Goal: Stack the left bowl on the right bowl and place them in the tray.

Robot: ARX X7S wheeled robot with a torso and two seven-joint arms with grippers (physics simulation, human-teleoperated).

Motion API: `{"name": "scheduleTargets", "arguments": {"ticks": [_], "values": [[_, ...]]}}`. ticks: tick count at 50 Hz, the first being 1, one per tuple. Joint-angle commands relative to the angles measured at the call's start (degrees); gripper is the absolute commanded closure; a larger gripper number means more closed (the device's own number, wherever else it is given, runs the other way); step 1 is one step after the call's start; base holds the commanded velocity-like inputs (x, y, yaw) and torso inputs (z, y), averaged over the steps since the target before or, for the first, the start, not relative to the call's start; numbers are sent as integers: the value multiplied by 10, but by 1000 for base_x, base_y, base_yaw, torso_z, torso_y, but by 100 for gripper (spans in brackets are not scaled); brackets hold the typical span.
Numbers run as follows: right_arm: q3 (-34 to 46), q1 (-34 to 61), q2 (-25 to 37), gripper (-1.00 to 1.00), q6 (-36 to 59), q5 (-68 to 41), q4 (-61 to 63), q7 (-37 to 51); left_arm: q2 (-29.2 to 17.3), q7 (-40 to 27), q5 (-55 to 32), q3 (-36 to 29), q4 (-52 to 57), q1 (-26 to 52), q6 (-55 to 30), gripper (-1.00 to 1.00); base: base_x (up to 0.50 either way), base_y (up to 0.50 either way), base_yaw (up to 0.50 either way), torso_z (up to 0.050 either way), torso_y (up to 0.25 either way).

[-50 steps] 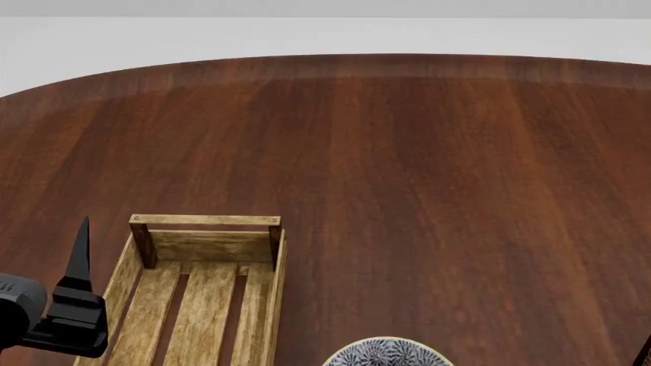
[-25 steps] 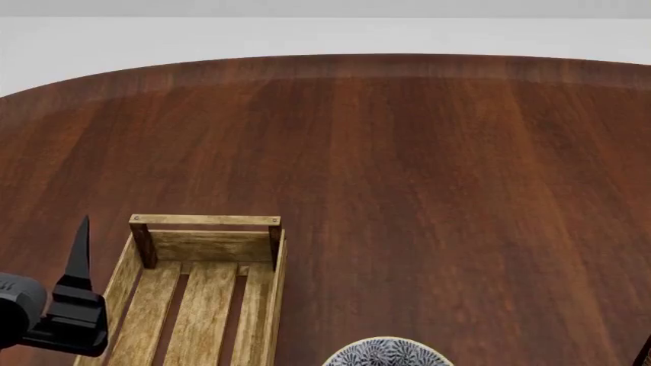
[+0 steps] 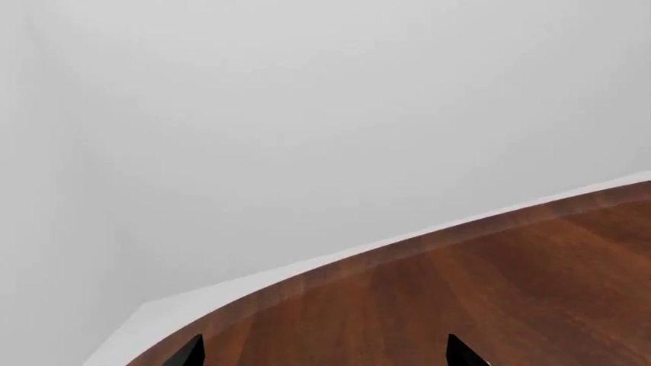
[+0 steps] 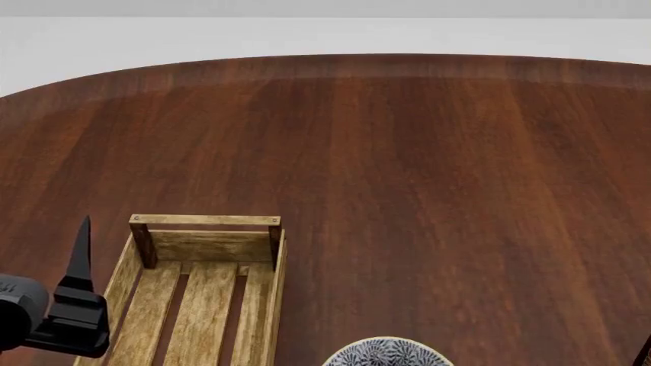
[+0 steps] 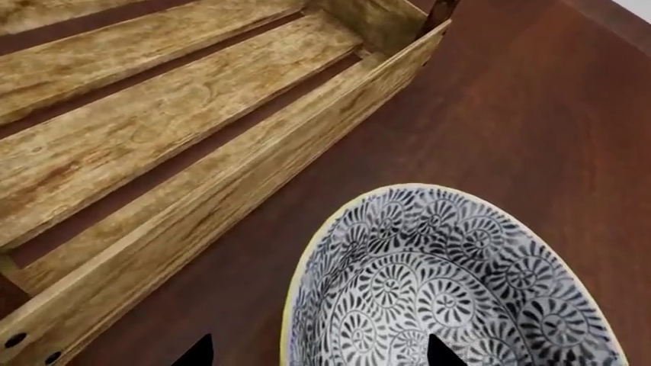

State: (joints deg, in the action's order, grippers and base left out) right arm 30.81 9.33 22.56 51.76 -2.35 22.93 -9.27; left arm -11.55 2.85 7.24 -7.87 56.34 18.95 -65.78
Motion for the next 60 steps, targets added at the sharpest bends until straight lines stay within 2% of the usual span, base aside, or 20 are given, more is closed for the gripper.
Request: {"name": "scheduleTargets", "arguments": {"ticks": [1, 51, 52, 60], "values": [[8, 4, -4, -100, -28, -1, -47, -3, 0, -2, -1, -2, 2, 0, -2, -100, 0, 0, 0, 0, 0], [18, 5, -19, -100, -89, -9, -164, 1, -3, -9, -7, -5, -1, 1, 0, -100, 0, 0, 0, 0, 0], [18, 5, -19, 100, -91, -8, -163, 3, -3, -9, -7, -5, -1, 1, 0, -100, 0, 0, 0, 0, 0], [19, 0, -10, 100, -72, -7, -121, 6, -4, -11, -8, -7, 0, 2, -1, -100, 0, 0, 0, 0, 0]]}}
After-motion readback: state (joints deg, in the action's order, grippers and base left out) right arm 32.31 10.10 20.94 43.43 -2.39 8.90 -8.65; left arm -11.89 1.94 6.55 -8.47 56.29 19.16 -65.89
